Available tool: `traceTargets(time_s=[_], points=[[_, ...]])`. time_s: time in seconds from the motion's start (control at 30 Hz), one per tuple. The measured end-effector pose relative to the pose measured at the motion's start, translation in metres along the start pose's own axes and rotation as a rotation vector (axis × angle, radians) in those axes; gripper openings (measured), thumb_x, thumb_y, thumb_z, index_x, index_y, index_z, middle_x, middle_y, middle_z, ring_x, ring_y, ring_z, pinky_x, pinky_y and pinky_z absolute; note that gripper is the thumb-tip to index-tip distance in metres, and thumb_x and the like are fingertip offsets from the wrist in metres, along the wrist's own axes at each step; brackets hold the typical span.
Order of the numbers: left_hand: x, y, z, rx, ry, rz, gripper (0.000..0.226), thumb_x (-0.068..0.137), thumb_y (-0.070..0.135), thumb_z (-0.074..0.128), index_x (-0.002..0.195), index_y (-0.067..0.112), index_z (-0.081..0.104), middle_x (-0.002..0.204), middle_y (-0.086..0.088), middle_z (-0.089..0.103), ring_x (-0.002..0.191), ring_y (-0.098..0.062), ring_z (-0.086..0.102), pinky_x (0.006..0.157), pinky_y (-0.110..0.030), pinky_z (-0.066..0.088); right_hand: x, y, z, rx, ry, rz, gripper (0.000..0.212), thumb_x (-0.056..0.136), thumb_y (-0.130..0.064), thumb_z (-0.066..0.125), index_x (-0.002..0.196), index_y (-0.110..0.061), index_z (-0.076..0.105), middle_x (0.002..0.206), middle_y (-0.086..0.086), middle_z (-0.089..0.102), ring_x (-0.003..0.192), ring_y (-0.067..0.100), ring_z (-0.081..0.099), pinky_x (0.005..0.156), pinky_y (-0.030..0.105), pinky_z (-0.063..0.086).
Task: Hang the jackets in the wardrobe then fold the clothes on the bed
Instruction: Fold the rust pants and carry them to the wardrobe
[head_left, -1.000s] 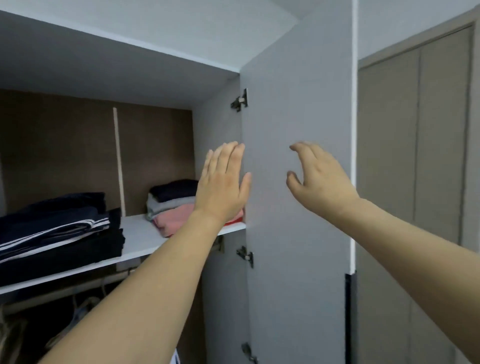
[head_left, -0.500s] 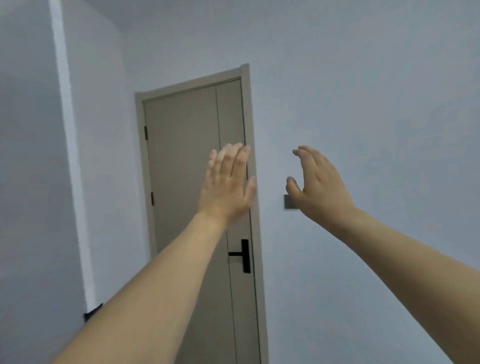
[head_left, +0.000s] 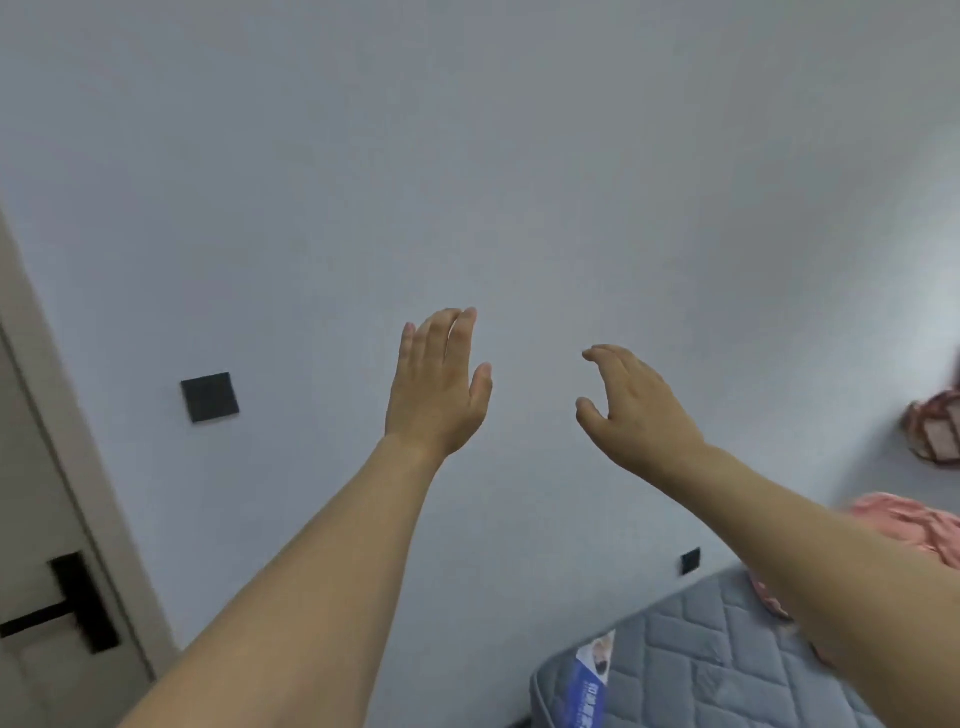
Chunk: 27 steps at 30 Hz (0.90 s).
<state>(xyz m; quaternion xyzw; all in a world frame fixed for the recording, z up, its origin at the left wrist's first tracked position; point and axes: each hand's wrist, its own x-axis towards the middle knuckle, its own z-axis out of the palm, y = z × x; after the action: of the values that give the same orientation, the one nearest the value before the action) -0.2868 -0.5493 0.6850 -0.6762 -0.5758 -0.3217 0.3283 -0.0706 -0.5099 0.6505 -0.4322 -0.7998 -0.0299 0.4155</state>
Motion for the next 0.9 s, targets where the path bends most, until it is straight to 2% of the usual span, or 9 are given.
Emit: traceTargets(time_s=[0.13, 0.3, 0.53, 0.63, 0.73, 0.9], points=[[0.038, 0.072, 0.117, -0.132, -0.137, 0.144, 0.060, 0.098, 0.027, 0.046, 0.151, 0.008, 0.026, 0.151, -0.008, 0.031, 0.142, -0.024, 0.025, 0.122, -0.047, 0.005, -0.006, 0.120, 0.000, -0.112, -0.043, 0.188, 0.053, 0.093, -0.023, 0.052, 0.142, -0.006, 0.038, 0.148, 0.008, 0.040, 0.135, 0.024, 0.037, 0.112, 0.031, 0.024], [0.073, 0.148, 0.232, -0.241, -0.203, 0.287, 0.060, 0.097, 0.028, 0.048, 0.150, 0.007, 0.029, 0.150, -0.009, 0.033, 0.140, -0.027, 0.029, 0.121, -0.049, 0.010, -0.018, 0.244, 0.000, -0.175, -0.051, 0.410, 0.052, 0.092, -0.019, 0.054, 0.140, -0.004, 0.041, 0.144, 0.013, 0.044, 0.130, 0.028, 0.042, 0.108, 0.033, 0.028], [0.093, 0.207, 0.394, -0.329, -0.400, 0.412, 0.060, 0.096, 0.028, 0.049, 0.150, 0.009, 0.030, 0.151, -0.010, 0.033, 0.138, -0.028, 0.031, 0.121, -0.048, 0.012, -0.044, 0.392, 0.038, -0.172, -0.111, 0.709, 0.052, 0.089, -0.013, 0.056, 0.138, -0.002, 0.043, 0.141, 0.018, 0.046, 0.128, 0.032, 0.043, 0.106, 0.035, 0.029], [0.094, 0.226, 0.485, -0.374, -0.537, 0.389, 0.060, 0.096, 0.026, 0.049, 0.150, 0.011, 0.029, 0.153, -0.010, 0.030, 0.139, -0.029, 0.029, 0.119, -0.046, 0.018, -0.057, 0.460, 0.072, -0.196, -0.112, 0.866, 0.047, 0.089, -0.013, 0.055, 0.135, -0.002, 0.046, 0.136, 0.018, 0.049, 0.123, 0.034, 0.046, 0.099, 0.036, 0.032], [0.079, 0.255, 0.593, -0.465, -0.688, 0.303, 0.060, 0.095, 0.024, 0.050, 0.150, 0.011, 0.030, 0.154, -0.010, 0.026, 0.138, -0.030, 0.029, 0.117, -0.040, 0.024, -0.077, 0.537, 0.128, -0.207, -0.162, 1.020, 0.047, 0.091, -0.017, 0.053, 0.136, -0.004, 0.044, 0.137, 0.015, 0.047, 0.124, 0.030, 0.045, 0.100, 0.034, 0.032], [-0.001, 0.327, 0.789, -0.606, -1.049, 0.246, 0.058, 0.093, 0.021, 0.050, 0.147, 0.011, 0.031, 0.153, -0.008, 0.024, 0.137, -0.027, 0.030, 0.112, -0.038, 0.030, -0.131, 0.674, 0.257, -0.183, -0.285, 1.249, 0.051, 0.091, -0.027, 0.054, 0.136, -0.007, 0.040, 0.140, 0.014, 0.042, 0.129, 0.030, 0.040, 0.104, 0.038, 0.035]])
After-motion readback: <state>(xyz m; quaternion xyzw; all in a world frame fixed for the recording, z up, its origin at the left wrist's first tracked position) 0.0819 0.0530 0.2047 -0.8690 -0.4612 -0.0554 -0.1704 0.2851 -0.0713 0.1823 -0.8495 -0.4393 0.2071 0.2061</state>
